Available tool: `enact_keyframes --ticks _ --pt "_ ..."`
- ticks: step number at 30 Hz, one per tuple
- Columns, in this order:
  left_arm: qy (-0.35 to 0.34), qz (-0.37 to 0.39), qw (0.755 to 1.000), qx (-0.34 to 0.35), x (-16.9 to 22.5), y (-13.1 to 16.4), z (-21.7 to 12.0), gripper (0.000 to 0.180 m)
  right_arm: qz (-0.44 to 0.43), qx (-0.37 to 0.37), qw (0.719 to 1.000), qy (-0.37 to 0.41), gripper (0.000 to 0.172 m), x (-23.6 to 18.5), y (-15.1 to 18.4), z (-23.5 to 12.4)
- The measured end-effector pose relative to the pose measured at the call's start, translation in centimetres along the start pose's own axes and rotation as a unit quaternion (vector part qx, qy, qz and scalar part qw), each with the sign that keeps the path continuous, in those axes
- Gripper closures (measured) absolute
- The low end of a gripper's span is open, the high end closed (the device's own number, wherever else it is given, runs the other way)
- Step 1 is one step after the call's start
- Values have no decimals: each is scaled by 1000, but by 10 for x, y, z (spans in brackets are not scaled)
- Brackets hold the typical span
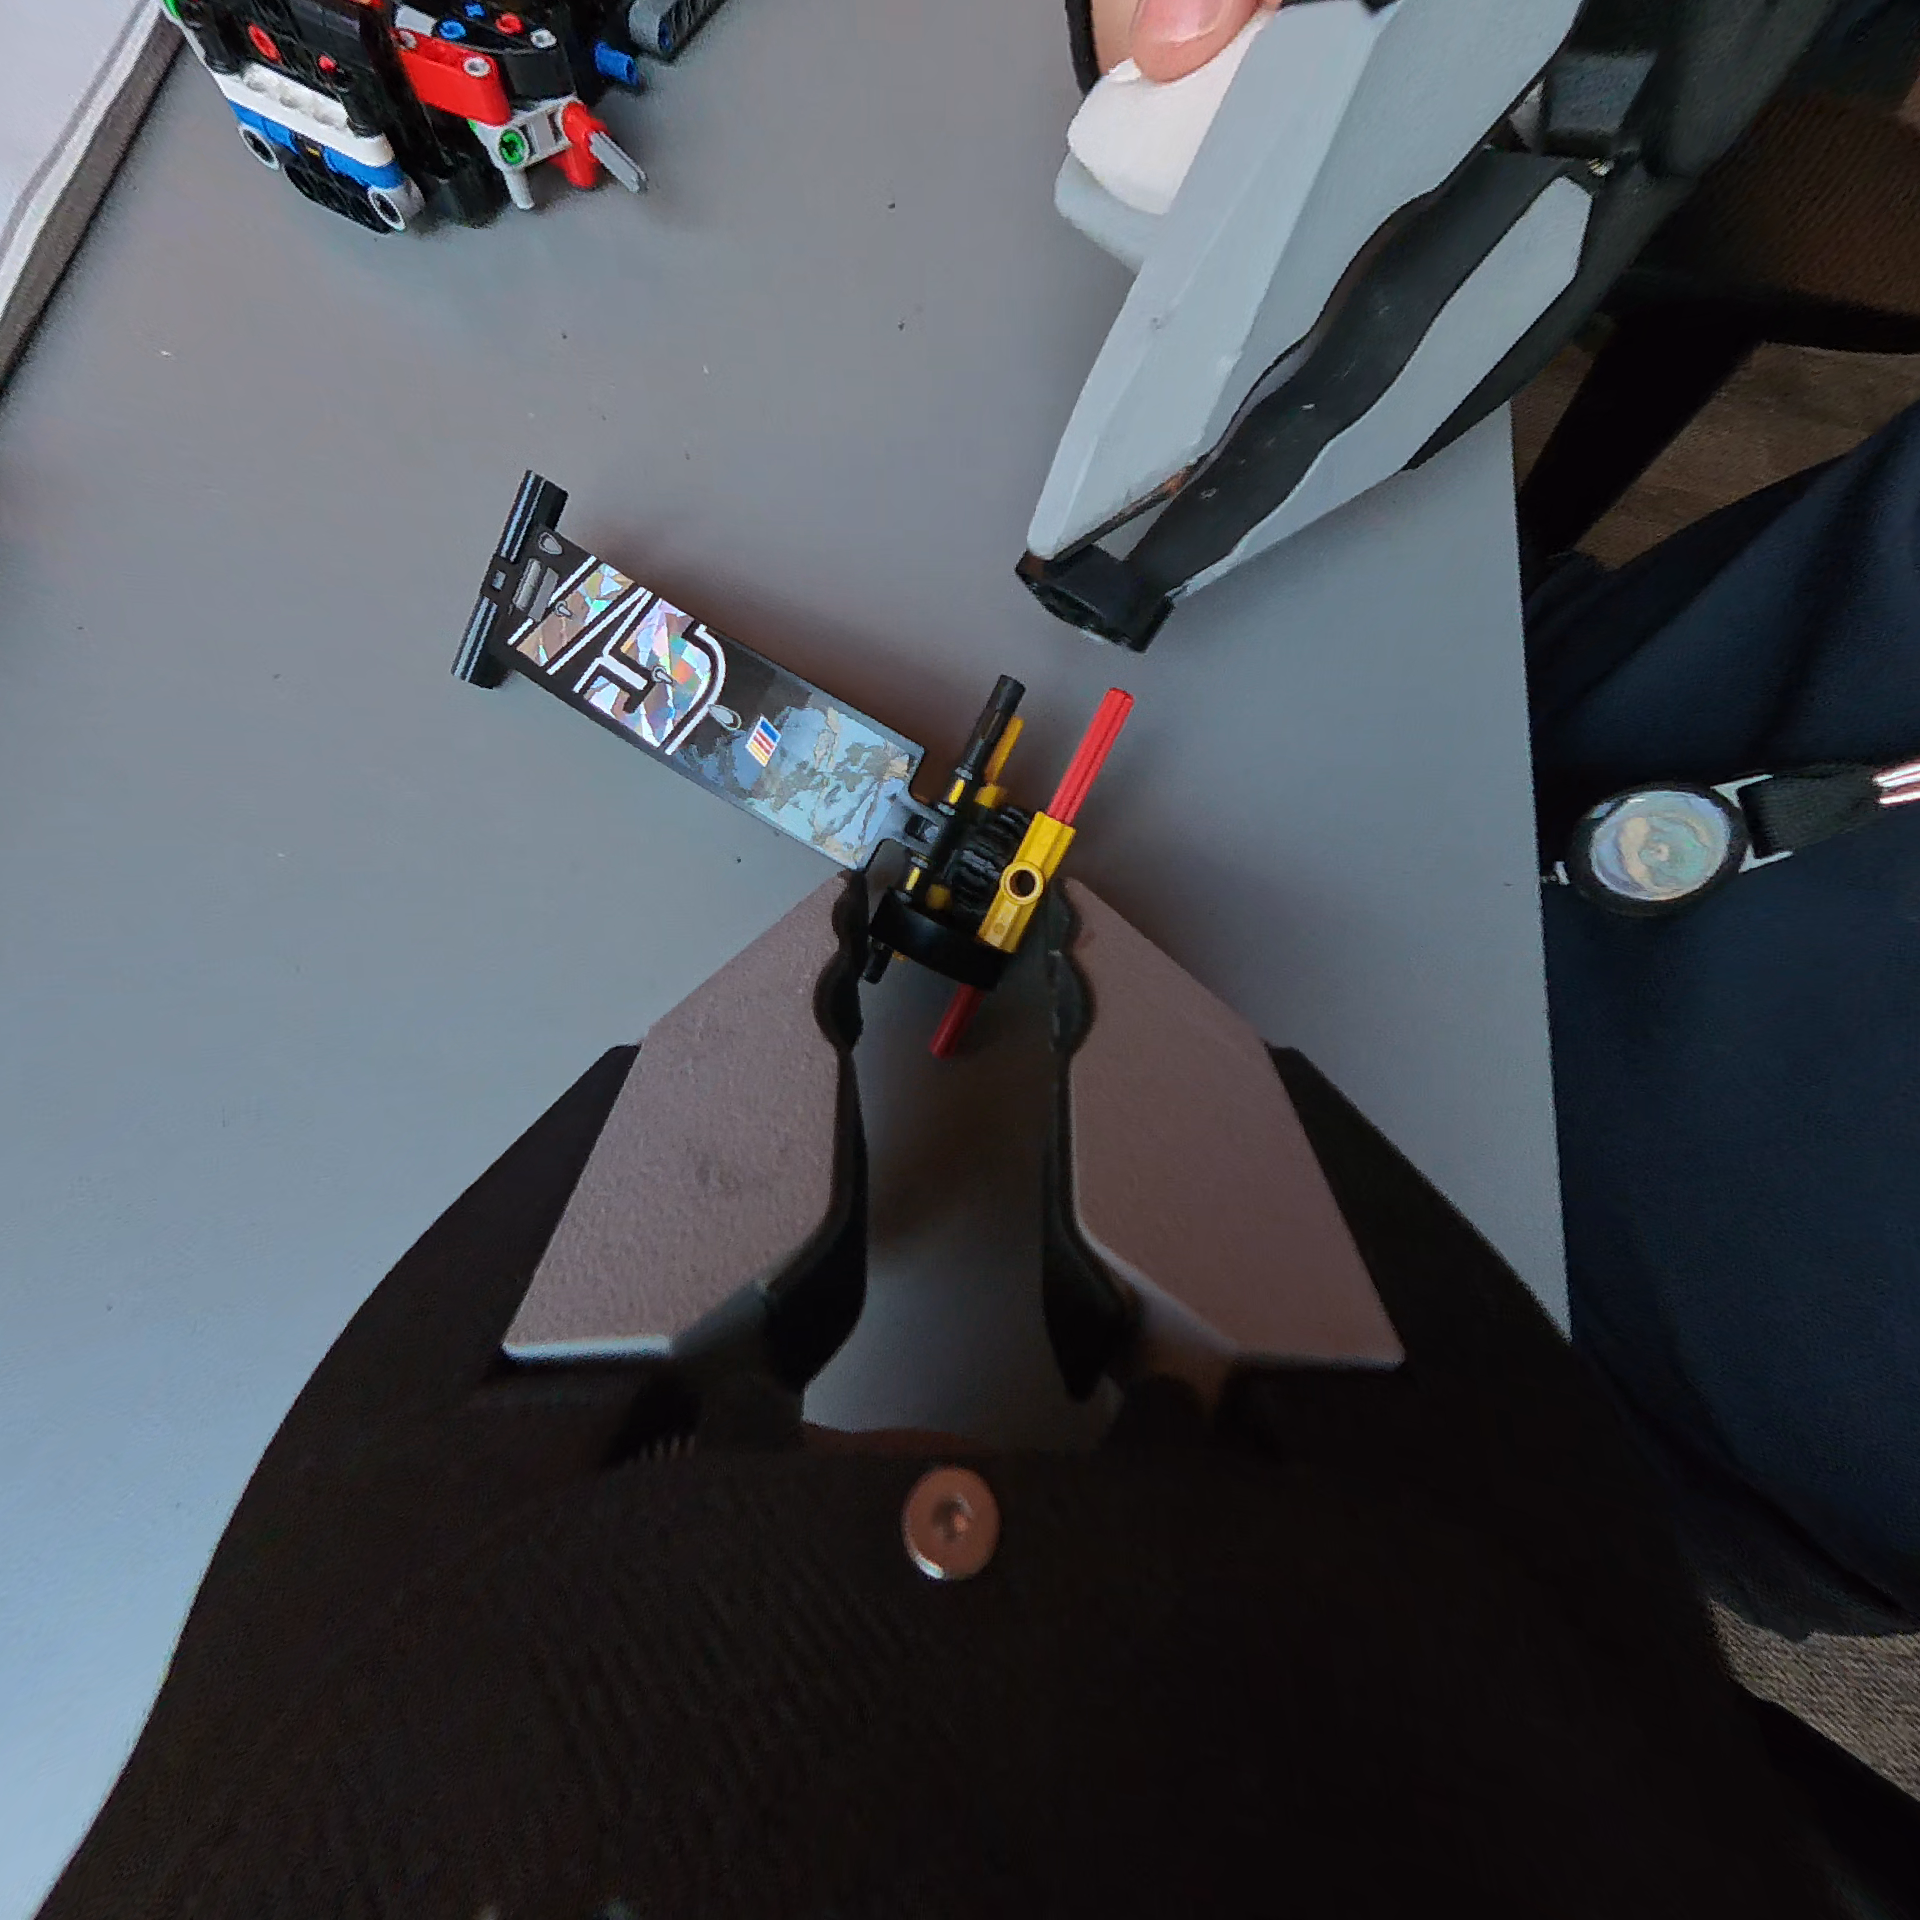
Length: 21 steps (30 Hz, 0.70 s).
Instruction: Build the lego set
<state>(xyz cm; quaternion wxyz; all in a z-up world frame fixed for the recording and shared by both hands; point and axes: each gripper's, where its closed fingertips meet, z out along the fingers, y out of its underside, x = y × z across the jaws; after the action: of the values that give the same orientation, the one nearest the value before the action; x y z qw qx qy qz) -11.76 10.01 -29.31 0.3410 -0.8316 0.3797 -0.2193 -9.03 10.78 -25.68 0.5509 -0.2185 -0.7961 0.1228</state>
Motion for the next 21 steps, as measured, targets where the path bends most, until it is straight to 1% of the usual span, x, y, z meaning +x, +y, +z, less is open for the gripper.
enact_keyframes --ticks 16,21 --pt "-9 12 1000 -2 0 -1 2 149 -38 4 999 -1 159 -6 -1 4" --pt "-9 11 1000 -2 0 -1 2 149 -68 -3 998 5 159 -6 -3 5"
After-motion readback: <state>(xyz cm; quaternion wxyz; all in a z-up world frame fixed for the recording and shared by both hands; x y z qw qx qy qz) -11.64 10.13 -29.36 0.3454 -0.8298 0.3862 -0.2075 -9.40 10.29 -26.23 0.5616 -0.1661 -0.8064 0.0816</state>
